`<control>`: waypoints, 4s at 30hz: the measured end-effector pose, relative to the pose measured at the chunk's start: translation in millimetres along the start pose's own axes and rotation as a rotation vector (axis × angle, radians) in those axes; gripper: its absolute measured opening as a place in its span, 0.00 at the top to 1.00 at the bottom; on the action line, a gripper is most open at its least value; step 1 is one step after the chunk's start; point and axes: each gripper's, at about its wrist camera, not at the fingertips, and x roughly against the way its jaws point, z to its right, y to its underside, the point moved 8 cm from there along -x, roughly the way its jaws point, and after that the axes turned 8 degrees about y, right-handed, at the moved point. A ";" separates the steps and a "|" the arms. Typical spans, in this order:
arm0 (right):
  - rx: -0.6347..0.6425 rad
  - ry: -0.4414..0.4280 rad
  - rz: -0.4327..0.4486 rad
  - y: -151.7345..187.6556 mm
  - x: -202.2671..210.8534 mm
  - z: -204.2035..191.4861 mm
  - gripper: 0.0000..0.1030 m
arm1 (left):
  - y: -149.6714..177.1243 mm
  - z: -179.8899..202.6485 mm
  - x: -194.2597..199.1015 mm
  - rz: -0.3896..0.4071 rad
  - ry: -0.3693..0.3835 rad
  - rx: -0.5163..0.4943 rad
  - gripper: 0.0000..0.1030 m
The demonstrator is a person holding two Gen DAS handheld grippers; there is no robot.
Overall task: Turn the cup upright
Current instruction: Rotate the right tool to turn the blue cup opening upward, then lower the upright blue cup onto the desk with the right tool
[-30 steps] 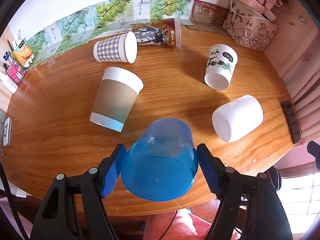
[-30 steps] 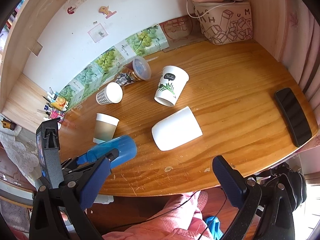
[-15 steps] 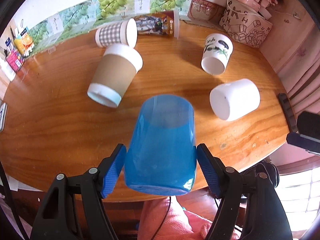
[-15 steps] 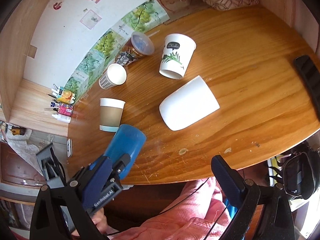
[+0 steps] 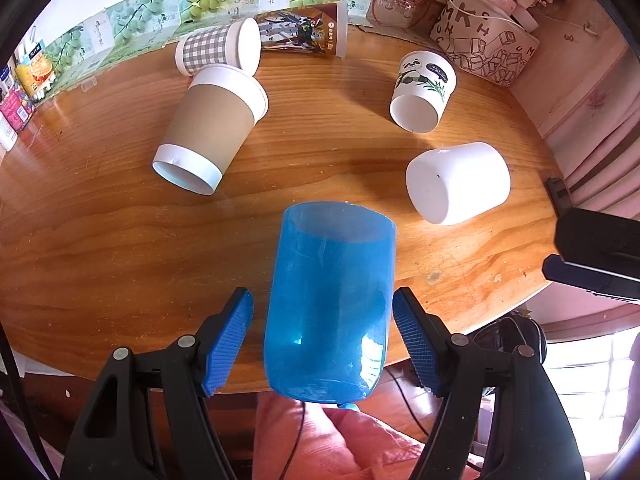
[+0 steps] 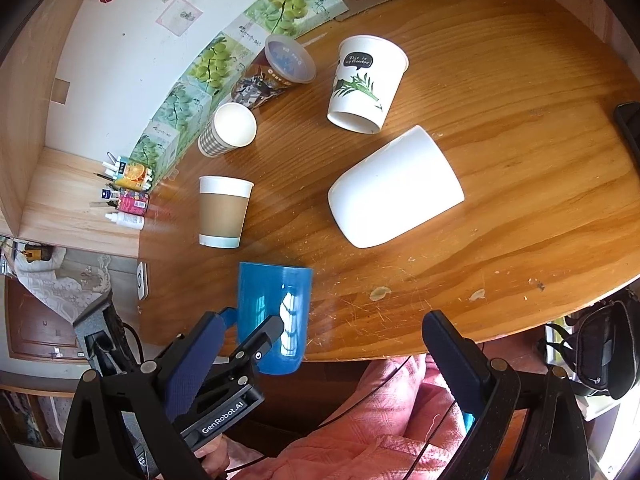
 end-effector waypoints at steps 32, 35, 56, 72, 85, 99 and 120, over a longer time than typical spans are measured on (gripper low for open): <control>-0.107 -0.024 -0.089 -0.7 -61.8 -58.8 0.03 | -8.9 -65.3 65.8 0.060 0.092 -0.006 0.21; -0.136 -0.004 -0.090 1.5 -69.7 -61.4 0.03 | -14.3 -73.3 71.5 0.072 0.104 -0.032 0.21; -0.265 0.105 -0.031 3.6 -104.2 -61.2 0.14 | -1.0 -87.8 45.3 -0.154 0.257 -0.190 0.21; -0.195 0.191 0.073 -3.7 -91.0 -73.7 0.28 | -2.7 -102.6 56.9 -0.181 0.273 -0.208 0.21; -0.028 0.256 0.408 -15.7 -56.5 -91.2 0.28 | -10.6 -100.0 80.3 -0.127 0.267 -0.298 0.21; 0.073 0.283 0.784 -0.3 -36.4 -98.4 0.30 | -22.5 -103.0 84.2 -0.128 0.236 -0.368 0.21; 0.172 0.313 0.757 18.6 -33.9 -91.7 0.29 | -42.3 -68.4 79.3 -0.096 0.284 -0.358 0.21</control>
